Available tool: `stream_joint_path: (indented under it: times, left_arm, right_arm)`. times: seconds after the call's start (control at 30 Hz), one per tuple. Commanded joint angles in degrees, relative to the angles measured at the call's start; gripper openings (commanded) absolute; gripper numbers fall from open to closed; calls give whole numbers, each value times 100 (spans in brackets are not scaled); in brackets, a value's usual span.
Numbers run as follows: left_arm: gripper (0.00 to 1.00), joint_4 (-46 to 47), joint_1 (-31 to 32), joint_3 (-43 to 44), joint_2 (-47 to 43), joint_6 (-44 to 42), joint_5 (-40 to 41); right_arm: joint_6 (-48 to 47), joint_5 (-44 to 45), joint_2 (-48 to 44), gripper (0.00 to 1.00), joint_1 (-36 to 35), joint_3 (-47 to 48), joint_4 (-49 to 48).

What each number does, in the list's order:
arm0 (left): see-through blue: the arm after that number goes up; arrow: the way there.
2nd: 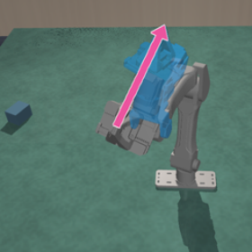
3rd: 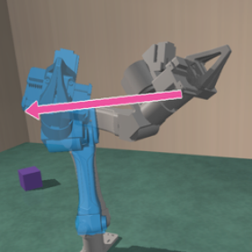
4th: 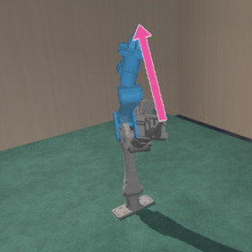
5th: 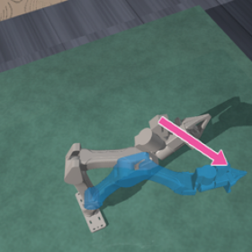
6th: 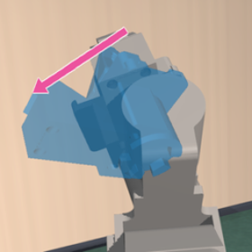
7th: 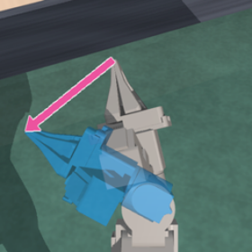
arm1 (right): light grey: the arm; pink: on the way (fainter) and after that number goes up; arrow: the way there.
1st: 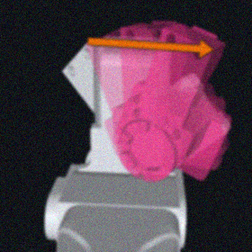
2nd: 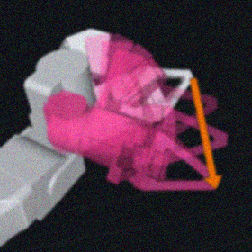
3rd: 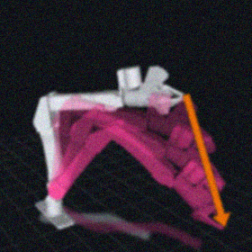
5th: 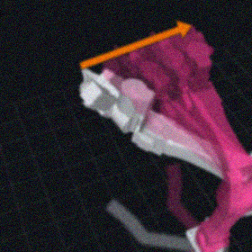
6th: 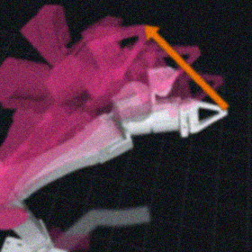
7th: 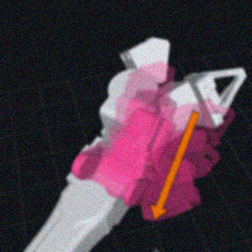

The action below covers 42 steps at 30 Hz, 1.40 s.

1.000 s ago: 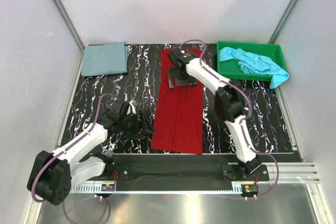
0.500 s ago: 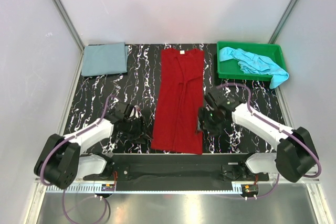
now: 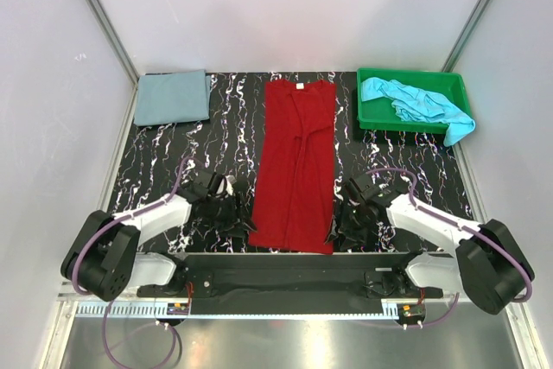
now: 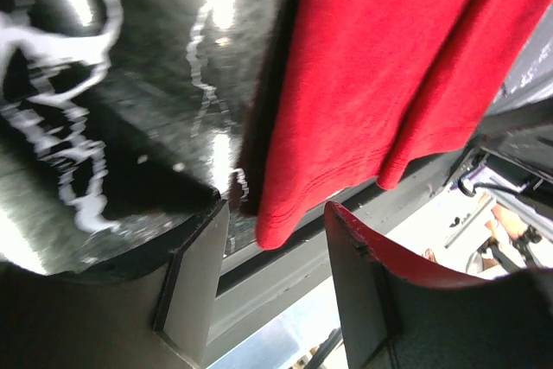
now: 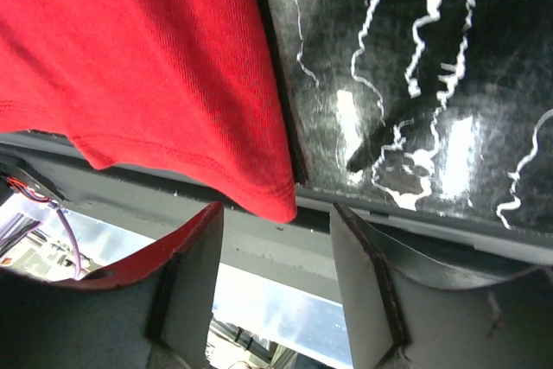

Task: Fold and stack the t-shirts
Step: Fold the tshirt

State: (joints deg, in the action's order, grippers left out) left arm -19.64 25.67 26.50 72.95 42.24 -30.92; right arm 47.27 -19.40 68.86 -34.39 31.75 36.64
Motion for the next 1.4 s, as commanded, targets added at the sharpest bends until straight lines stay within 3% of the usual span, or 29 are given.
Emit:
stream_joint_path:
  times: [0.0, 0.53, 0.57, 0.6, 0.63, 0.67, 0.7, 0.97, 1.17, 1.37]
  left_arm:
    - [55, 302, 157, -66, 298, -5, 59]
    - [43, 470, 395, -514, 132, 425, 270]
    - [41, 478, 421, -532, 106, 443, 270]
    - [32, 487, 447, -541, 88, 487, 296]
    - [23, 496, 482, -558, 79, 531, 305]
    - [15, 513, 526, -593, 27, 583, 314]
    - [0, 522, 657, -602, -8, 732, 332]
    - [0, 531, 1510, -1067, -1211, 2076, 1017]
    - [0, 558, 1669, -1227, -1749, 2333, 974]
    - [0, 566, 1924, -656, -1968, 2675, 1070]
  right_arm:
    - [107, -46, 136, 59, -15, -19, -430]
    - [318, -451, 716, 52, -15, -441, -1106]
    - [318, -460, 760, 46, -15, -450, -1107]
    - [344, -451, 752, 40, -15, -485, -1098]
    - [380, -433, 726, 29, -15, -520, -1098]
    - [493, -407, 630, 0, -15, -555, -1081]
    - [590, -381, 559, 0, -15, -651, -1037]
    - [1214, -311, -1179, 0, -6, -1249, -562]
    - [1049, -451, -1375, 0, -15, -1312, -439]
    - [803, -126, -1648, 0, -6, -497, 176]
